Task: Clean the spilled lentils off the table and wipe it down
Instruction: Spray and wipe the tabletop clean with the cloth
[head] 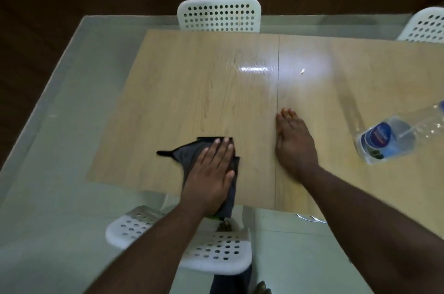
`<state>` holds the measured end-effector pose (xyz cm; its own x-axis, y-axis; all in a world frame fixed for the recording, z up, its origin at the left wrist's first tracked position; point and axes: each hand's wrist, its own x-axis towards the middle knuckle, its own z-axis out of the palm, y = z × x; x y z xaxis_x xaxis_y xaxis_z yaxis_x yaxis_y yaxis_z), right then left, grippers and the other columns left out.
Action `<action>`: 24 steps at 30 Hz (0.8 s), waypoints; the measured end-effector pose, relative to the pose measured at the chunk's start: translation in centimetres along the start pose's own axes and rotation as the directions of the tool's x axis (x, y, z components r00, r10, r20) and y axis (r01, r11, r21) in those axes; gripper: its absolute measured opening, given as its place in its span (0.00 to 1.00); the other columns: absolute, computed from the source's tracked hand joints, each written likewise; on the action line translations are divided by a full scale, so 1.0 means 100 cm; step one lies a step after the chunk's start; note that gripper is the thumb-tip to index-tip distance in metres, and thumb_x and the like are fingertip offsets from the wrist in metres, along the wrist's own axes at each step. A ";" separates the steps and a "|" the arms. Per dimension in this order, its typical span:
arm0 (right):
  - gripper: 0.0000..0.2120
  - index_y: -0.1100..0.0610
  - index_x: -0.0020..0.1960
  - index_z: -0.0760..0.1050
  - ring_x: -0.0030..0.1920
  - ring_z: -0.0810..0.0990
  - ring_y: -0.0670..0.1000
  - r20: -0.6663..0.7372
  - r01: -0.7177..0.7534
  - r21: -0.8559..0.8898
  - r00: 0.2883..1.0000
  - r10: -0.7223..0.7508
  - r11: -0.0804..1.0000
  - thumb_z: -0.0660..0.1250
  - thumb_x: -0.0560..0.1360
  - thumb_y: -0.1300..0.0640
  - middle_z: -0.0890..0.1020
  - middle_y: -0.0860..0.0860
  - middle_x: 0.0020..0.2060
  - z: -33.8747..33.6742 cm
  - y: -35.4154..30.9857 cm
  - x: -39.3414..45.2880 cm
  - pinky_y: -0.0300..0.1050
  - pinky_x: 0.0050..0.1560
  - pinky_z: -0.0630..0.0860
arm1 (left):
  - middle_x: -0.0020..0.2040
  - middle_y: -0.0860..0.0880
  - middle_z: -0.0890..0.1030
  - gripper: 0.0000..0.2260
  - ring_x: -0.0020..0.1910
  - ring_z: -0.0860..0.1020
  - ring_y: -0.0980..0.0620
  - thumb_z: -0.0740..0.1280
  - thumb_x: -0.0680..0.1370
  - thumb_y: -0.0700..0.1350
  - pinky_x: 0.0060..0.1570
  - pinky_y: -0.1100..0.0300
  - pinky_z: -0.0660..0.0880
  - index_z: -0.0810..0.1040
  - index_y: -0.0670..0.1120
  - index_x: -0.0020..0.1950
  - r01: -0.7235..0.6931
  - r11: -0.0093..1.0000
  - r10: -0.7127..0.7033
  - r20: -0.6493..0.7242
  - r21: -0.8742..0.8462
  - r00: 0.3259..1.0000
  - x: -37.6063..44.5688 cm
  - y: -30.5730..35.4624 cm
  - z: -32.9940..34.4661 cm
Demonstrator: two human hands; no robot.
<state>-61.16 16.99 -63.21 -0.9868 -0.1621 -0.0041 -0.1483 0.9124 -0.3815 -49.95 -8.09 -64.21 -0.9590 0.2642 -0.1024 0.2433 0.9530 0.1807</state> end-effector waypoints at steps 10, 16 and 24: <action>0.27 0.55 0.84 0.59 0.84 0.52 0.50 -0.024 0.009 -0.014 1.000 -0.009 1.000 0.56 0.86 0.54 0.59 0.51 0.84 0.012 0.007 0.006 0.46 0.82 0.45 | 0.87 0.46 0.43 0.31 0.85 0.43 0.47 0.39 0.85 0.56 0.83 0.47 0.44 0.44 0.43 0.86 0.189 0.982 -0.187 -0.059 0.020 0.981 0.091 -0.006 -0.008; 0.28 0.56 0.84 0.58 0.84 0.52 0.52 -0.004 0.026 -0.029 1.000 -0.026 0.999 0.56 0.86 0.53 0.59 0.53 0.84 0.007 0.005 0.002 0.48 0.82 0.46 | 0.86 0.48 0.39 0.30 0.85 0.37 0.50 0.46 0.87 0.55 0.84 0.46 0.46 0.42 0.45 0.86 0.035 0.999 -0.034 0.008 -0.033 0.999 0.021 0.051 0.008; 0.28 0.55 0.84 0.58 0.84 0.50 0.49 -0.024 -0.003 -0.002 1.000 0.003 1.000 0.57 0.86 0.55 0.58 0.52 0.84 0.005 0.003 0.003 0.43 0.80 0.41 | 0.87 0.47 0.42 0.31 0.85 0.41 0.49 0.42 0.86 0.56 0.83 0.46 0.48 0.43 0.44 0.87 0.053 0.998 -0.053 0.008 0.024 0.999 0.105 0.022 -0.010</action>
<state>-61.49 17.05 -63.83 -0.9885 -0.1505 0.0167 -0.1455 0.9134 -0.3801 -59.59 -3.32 -63.92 -0.9695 0.2141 -0.1196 0.1953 0.9690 0.1516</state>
